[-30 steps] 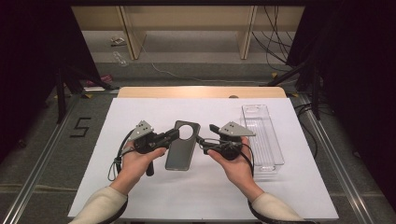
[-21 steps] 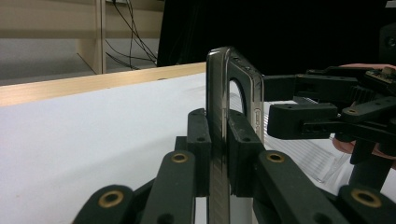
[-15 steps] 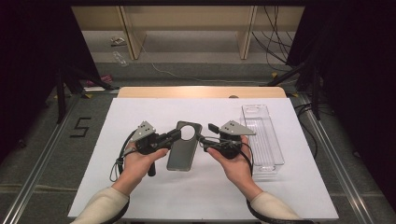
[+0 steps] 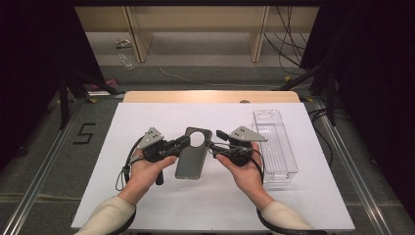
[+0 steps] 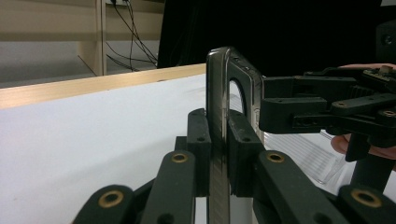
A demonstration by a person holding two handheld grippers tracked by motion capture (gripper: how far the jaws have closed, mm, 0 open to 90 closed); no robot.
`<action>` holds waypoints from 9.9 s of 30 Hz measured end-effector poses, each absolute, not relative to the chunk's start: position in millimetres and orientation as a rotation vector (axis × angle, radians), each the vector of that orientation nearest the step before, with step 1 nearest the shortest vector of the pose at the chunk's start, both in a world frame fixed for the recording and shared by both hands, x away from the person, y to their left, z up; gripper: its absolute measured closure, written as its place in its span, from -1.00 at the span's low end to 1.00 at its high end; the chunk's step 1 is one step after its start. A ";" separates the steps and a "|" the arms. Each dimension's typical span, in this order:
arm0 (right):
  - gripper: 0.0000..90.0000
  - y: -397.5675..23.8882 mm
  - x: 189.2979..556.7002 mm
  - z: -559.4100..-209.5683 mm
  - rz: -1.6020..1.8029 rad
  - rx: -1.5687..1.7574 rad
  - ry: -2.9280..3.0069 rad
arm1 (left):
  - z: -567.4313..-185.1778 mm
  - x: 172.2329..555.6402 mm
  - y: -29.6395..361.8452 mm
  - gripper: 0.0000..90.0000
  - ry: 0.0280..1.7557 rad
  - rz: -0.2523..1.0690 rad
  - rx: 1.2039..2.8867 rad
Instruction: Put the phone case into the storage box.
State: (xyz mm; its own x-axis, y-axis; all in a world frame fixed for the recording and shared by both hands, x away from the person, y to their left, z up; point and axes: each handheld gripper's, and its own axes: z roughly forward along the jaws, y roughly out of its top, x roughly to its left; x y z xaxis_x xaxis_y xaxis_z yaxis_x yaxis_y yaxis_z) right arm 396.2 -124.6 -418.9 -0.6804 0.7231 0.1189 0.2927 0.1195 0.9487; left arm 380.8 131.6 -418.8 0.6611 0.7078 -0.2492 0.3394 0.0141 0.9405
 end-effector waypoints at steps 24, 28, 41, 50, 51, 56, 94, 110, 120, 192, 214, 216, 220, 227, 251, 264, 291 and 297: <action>0.60 -124.6 395.8 -419.2 1.618 1.039 2.023 | -419.5 380.1 129.6 0.80 0.877 0.362 1.590; 0.68 -124.8 395.7 -419.1 1.626 1.048 2.021 | -419.5 380.0 129.3 0.80 0.875 0.362 1.589; 0.82 -127.1 394.4 -415.4 1.631 1.109 2.004 | -420.0 378.2 125.2 0.80 0.850 0.375 1.607; 0.89 -131.1 391.5 -404.8 1.623 1.138 1.981 | -420.1 378.4 122.5 0.68 0.803 0.359 1.647; 0.90 -131.6 391.4 -403.2 1.615 1.137 1.975 | -419.6 378.6 122.4 0.62 0.796 0.338 1.645; 0.96 -134.9 392.7 -403.7 1.565 1.154 1.966 | -415.5 375.8 117.0 0.40 0.722 0.332 1.686; 0.98 -148.1 395.1 -394.3 1.470 1.159 1.897 | -401.5 371.4 156.3 -0.76 0.810 0.558 1.786; 0.98 -155.4 396.8 -388.2 1.467 1.158 1.881 | -408.6 368.1 172.8 -0.98 0.841 0.587 1.813; 0.98 -160.1 398.3 -384.5 1.471 1.163 1.866 | -410.7 368.0 180.1 -0.99 0.852 0.602 1.817; 0.98 -192.6 406.5 -365.1 1.473 1.210 1.749 | -420.3 359.1 186.3 -0.97 0.846 0.610 1.856; 0.98 -203.5 408.6 -358.0 1.478 1.228 1.709 | -422.8 355.8 187.1 -0.96 0.844 0.601 1.864; 0.98 -204.1 408.7 -357.4 1.481 1.226 1.706 | -423.2 355.7 187.0 -0.96 0.842 0.601 1.866; 0.98 -206.3 408.8 -355.9 1.481 1.228 1.697 | -423.0 354.9 187.1 -0.96 0.843 0.600 1.864; 0.98 -209.5 409.2 -354.1 1.482 1.234 1.686 | -423.4 354.4 187.8 -0.95 0.844 0.602 1.866; 0.98 -224.6 410.8 -346.6 1.499 1.261 1.631 | -424.2 354.4 183.6 -0.95 0.838 0.573 1.858; 0.97 -232.6 412.7 -344.1 1.489 1.267 1.608 | -425.1 354.2 183.6 -0.94 0.839 0.571 1.861; 0.98 -239.6 414.0 -342.9 1.457 1.271 1.591 | -423.4 354.5 185.3 -0.94 0.840 0.578 1.853; 0.98 -241.6 413.9 -342.0 1.458 1.272 1.583 | -423.5 354.5 185.5 -0.94 0.842 0.578 1.853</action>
